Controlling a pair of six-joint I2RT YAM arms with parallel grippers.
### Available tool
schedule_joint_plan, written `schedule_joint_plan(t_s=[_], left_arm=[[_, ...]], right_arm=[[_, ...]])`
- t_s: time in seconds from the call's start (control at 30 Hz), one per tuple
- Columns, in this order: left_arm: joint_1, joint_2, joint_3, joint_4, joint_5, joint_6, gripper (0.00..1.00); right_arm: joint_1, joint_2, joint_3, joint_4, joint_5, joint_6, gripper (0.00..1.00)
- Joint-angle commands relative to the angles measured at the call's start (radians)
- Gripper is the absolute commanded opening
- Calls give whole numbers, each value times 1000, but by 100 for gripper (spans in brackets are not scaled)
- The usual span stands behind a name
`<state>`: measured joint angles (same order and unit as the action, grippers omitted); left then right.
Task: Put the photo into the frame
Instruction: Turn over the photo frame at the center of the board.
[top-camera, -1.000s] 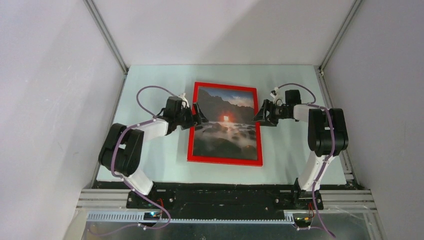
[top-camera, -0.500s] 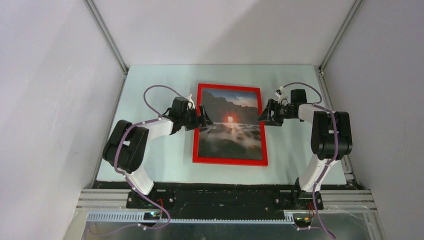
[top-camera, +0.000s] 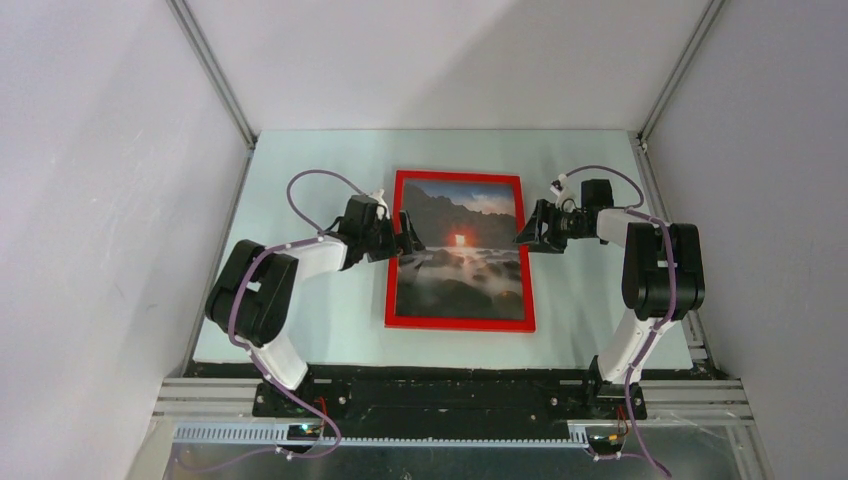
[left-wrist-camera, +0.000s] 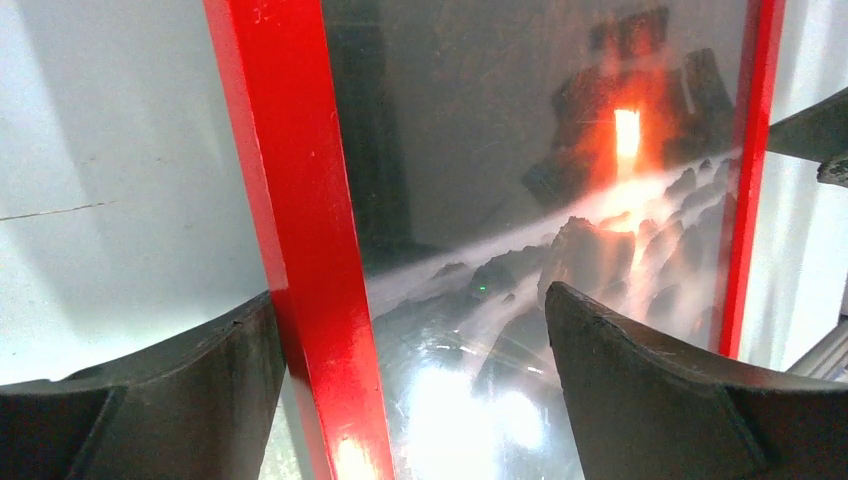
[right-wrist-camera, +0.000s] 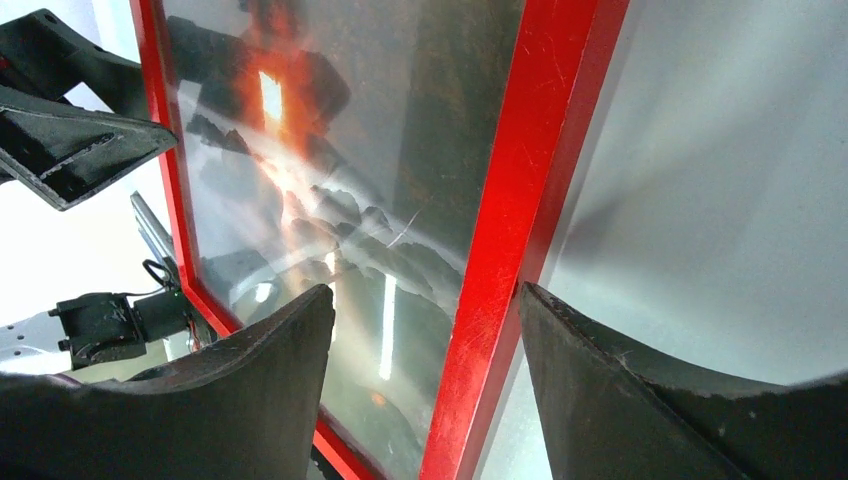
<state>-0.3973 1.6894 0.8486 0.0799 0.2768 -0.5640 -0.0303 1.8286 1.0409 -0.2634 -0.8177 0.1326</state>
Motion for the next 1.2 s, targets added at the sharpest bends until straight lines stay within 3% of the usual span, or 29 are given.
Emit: schedule_joint_plan(t_s=[0.0, 0.8, 1.17], left_arm=[[-8, -41, 6, 63, -26, 37, 95], [-9, -77, 15, 55, -46, 60, 96], [-8, -185, 5, -3, -246, 127, 100]], right_arm=[[-3, -22, -13, 14, 3, -19, 72], [-1, -43, -31, 32, 25, -6, 72], [3, -82, -37, 38, 51, -7, 74]])
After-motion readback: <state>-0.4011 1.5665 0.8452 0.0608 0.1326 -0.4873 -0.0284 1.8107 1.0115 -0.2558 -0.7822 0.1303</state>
